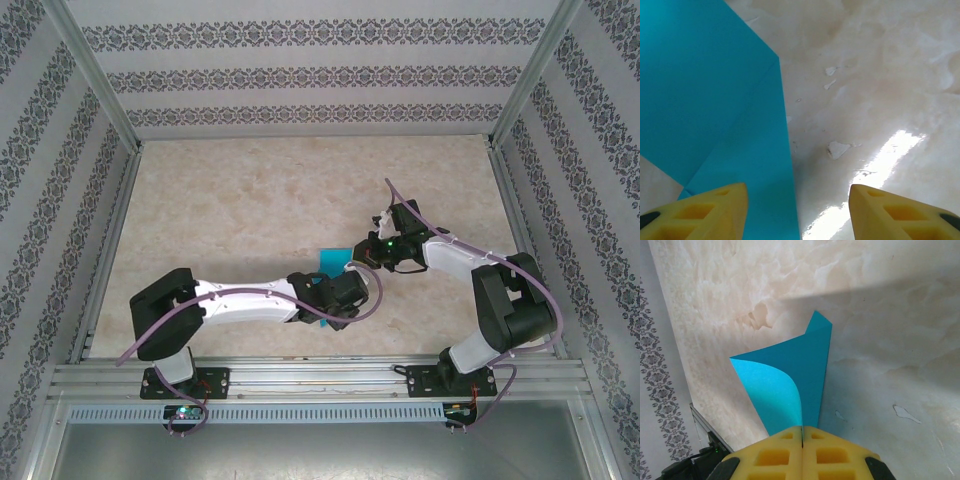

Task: Fold a paper plane with a square sheet of paper (fold left side to right side)
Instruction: Fold the wing for the fifth time at the center of the table.

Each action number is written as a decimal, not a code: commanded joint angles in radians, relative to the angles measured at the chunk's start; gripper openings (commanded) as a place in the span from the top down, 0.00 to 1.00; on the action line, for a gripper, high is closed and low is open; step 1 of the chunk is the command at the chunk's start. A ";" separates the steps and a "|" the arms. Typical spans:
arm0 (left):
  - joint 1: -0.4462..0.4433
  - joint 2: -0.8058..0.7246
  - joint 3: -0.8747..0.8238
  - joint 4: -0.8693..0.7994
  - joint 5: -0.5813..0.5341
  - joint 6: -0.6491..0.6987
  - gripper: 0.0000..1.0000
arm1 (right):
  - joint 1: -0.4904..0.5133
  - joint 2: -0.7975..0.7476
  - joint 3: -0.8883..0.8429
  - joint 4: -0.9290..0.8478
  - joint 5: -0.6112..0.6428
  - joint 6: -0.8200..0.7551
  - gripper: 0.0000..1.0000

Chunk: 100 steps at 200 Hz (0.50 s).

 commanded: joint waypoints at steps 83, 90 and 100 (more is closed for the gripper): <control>-0.014 0.102 0.078 -0.103 -0.125 -0.018 0.49 | 0.021 0.028 0.047 -0.041 0.030 0.013 1.00; -0.014 0.103 0.075 -0.103 -0.133 -0.020 0.50 | 0.021 0.029 0.047 -0.042 0.030 0.013 1.00; -0.014 0.104 0.074 -0.103 -0.144 -0.022 0.51 | 0.022 0.032 0.048 -0.042 0.031 0.013 1.00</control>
